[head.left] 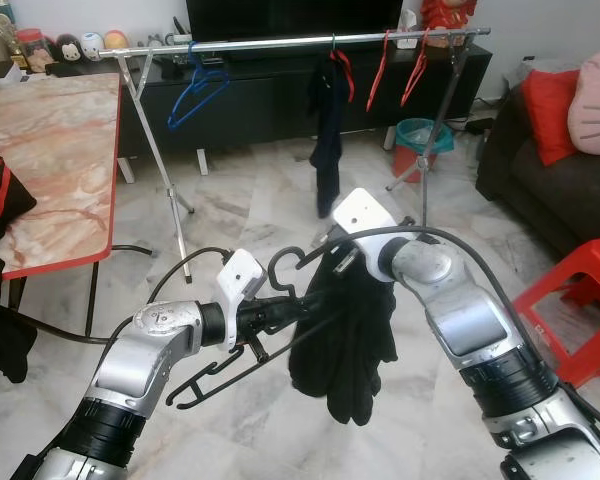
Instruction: Hang hanger
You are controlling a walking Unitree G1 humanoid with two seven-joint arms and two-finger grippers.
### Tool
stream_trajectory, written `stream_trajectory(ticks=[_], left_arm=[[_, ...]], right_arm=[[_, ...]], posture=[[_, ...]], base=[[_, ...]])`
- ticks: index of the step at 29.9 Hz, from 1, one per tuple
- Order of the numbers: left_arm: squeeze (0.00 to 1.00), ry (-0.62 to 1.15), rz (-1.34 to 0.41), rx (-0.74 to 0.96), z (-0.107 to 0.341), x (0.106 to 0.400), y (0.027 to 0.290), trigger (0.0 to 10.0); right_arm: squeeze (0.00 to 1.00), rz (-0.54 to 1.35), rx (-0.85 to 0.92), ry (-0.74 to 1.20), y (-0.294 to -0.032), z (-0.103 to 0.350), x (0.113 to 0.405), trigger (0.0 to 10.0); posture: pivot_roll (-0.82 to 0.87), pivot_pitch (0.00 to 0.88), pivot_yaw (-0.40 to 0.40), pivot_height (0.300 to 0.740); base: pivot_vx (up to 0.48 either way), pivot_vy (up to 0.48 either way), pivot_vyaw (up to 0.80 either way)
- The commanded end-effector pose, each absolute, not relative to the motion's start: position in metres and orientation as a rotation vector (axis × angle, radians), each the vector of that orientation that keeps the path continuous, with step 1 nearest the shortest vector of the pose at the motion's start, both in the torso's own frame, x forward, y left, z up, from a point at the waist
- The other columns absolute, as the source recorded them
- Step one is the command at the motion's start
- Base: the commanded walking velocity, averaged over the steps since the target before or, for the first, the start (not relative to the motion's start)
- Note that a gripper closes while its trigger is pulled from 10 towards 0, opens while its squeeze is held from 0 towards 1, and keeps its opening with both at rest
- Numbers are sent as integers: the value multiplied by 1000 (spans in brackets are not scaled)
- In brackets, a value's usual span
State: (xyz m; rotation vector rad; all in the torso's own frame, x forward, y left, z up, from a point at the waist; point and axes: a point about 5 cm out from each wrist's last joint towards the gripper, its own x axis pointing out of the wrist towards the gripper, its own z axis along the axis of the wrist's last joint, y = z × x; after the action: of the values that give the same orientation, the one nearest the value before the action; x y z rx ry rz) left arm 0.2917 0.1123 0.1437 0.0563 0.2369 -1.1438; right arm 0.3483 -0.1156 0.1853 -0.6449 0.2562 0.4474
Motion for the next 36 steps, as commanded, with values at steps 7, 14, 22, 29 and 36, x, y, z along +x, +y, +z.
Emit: stream_trajectory(ticks=[7,14,22,29,36], left_arm=[[0,242,-1204,69,146,285,105,10000],[0,253,-1179,94,144,286,108,10000],[0,292,-890,209,132,314,123,10000],[0,265,-843,173,135,320,122,10000],[0,283,-736,204,131,328,127,10000]], right_arm=[[0,492,-642,217,-107,194,347,10000],[0,629,-671,200,-98,192,337,10000],[0,670,-718,244,-106,187,330,10000],[0,719,-708,256,-102,180,325,10000],[0,737,-688,247,-98,184,322,10000]], posture=[[-156,0,-39,740],[-156,0,-39,740],[-162,0,-39,740],[-156,0,-39,740],[-156,0,-41,740]], base=[[0,0,0],[0,0,0],[0,0,0],[0,0,0],[0,0,0]])
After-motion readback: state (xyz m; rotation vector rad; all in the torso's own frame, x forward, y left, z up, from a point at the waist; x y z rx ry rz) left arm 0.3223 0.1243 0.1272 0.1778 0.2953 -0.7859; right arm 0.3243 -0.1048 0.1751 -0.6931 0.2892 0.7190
